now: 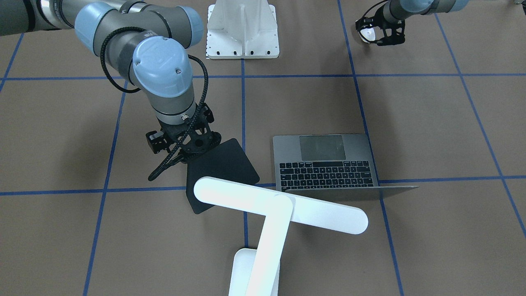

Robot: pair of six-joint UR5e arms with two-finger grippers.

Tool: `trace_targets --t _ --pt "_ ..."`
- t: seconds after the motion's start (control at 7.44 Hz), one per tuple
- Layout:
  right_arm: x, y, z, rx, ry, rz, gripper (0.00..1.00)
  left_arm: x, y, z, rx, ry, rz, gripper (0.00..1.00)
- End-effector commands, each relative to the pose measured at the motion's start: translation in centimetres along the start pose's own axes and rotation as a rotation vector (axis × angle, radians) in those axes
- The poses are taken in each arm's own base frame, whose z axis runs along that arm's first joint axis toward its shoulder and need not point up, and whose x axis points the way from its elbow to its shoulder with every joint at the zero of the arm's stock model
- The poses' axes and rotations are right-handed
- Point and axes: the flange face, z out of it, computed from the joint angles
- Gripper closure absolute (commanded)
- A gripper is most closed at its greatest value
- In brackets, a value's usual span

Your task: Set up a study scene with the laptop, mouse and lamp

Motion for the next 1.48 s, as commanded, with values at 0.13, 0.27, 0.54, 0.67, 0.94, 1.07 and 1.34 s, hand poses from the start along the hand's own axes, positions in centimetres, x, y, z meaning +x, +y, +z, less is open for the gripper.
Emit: trace_targets --t 0.13,0.27,0.54,0.67,0.94,1.07,1.34 --pt "-0.2 0.0 0.2 0.0 0.011 -0.004 0.0 0.3 -0.1 1.0 -0.012 -0.004 0.015 0.09" --pt "-0.5 0.0 0.4 0.002 0.021 -0.008 0.0 0.3 0.0 1.0 -0.013 -0.004 0.02 0.1" --pt "-0.8 0.1 0.6 0.0 0.023 -0.013 0.0 0.7 0.3 0.9 -0.041 0.008 0.029 0.1" --pt "-0.9 0.0 0.6 0.003 0.03 -0.015 0.0 1.1 0.4 1.0 -0.049 0.016 0.035 0.1" --pt "-1.5 0.1 0.7 0.002 0.028 -0.023 0.0 0.6 0.0 1.4 -0.048 0.007 0.028 0.1" --pt "-1.6 0.0 0.7 0.002 0.027 -0.025 0.0 0.4 -0.1 1.6 -0.048 0.002 0.023 0.1" --pt "-1.9 -0.1 0.5 0.008 0.037 -0.029 0.0 0.6 -0.4 2.0 -0.05 0.001 0.025 0.1"
